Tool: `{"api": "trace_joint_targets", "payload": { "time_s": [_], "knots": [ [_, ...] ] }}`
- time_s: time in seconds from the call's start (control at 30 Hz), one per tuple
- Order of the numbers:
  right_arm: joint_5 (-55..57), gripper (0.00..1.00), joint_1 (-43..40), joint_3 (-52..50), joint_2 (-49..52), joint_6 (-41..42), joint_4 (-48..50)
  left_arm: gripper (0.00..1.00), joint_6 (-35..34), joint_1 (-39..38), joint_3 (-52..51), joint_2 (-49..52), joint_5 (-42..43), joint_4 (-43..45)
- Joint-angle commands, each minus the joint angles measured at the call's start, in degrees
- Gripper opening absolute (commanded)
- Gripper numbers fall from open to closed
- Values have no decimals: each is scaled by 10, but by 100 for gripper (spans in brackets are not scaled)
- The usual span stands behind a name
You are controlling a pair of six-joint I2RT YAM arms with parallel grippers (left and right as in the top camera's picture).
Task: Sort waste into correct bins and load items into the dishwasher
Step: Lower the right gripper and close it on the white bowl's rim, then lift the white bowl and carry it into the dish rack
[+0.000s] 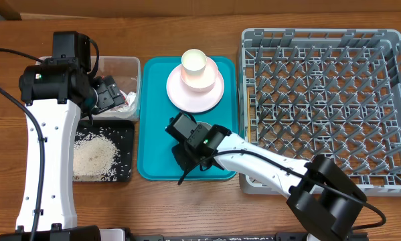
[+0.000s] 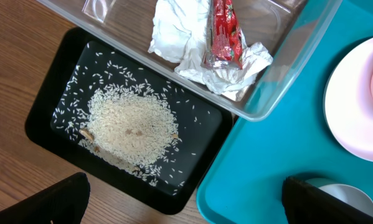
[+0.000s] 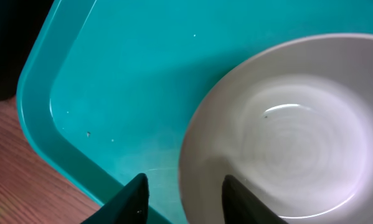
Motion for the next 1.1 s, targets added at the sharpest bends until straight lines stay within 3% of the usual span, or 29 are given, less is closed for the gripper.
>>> {"api": "trace_joint_targets", "payload": {
  "time_s": [0.0,0.77,1.07],
  "knots": [
    [-1,39,4,-2,-2,-5,4,100,-2,0,5,1,-4,1],
    [-1,33,4,-26,-2,-32,8,100,-2,0,5,2,-4,1],
    [-1,22,4,-36,-2,-32,10,100,-2,0,5,2,-4,1]
  ]
}}
